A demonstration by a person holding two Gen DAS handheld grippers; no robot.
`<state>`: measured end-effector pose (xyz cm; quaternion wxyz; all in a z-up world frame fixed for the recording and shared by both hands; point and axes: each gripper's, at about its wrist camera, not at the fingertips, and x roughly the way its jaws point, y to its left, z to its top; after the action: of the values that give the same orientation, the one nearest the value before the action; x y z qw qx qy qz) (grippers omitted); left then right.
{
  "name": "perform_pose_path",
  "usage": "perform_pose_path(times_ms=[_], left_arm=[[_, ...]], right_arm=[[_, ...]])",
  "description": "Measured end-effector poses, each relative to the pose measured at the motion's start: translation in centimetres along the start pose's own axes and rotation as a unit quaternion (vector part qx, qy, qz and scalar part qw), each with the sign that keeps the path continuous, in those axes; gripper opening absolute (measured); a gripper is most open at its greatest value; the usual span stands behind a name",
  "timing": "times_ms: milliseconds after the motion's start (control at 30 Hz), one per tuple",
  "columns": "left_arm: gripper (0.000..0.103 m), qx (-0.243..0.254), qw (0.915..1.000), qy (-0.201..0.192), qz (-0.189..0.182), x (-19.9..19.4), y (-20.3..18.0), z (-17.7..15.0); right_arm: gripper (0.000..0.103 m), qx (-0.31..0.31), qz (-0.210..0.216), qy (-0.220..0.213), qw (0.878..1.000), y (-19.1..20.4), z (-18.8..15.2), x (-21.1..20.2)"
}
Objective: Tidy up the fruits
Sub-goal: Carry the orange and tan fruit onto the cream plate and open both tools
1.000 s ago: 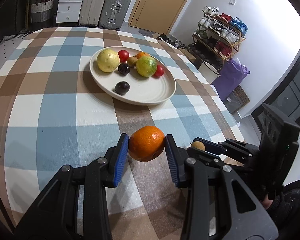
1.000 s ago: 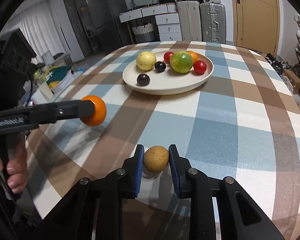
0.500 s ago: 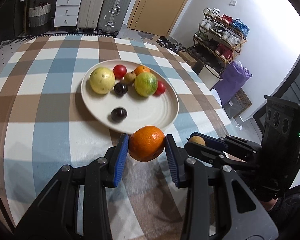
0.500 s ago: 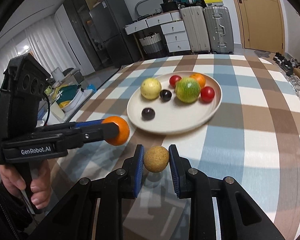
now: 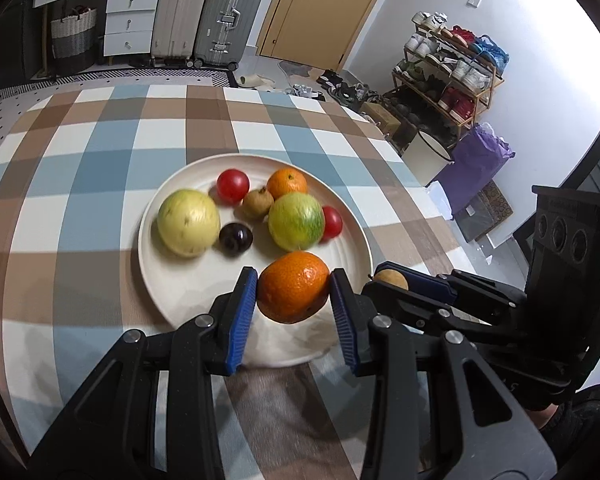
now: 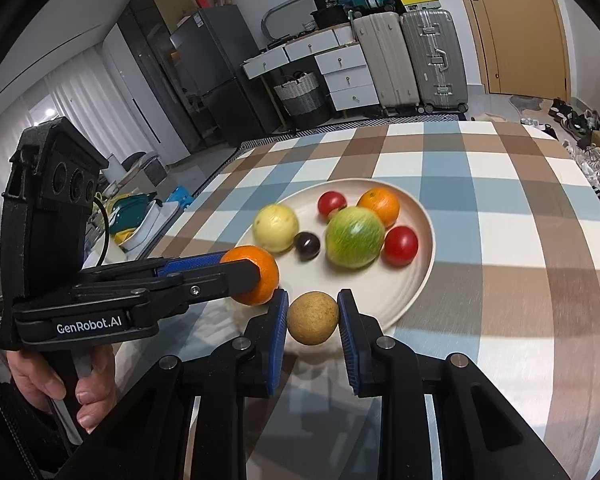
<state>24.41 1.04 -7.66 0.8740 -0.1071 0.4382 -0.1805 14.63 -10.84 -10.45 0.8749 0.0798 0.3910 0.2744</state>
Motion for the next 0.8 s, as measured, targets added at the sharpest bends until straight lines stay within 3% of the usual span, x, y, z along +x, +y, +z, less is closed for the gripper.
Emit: perform_pose_path(times_ms=[300, 800], left_arm=[[0.034, 0.000, 0.9999, 0.016, 0.004, 2.5, 0.2, 1.9], [0.034, -0.006, 0.9995, 0.031, 0.009, 4.6, 1.2, 1.8]], right_arm=[[0.025, 0.010, -0.002, 0.006, 1.000, -2.0, 1.8, 1.7], [0.025, 0.011, -0.012, 0.011, 1.000, -2.6, 1.9, 3.0]])
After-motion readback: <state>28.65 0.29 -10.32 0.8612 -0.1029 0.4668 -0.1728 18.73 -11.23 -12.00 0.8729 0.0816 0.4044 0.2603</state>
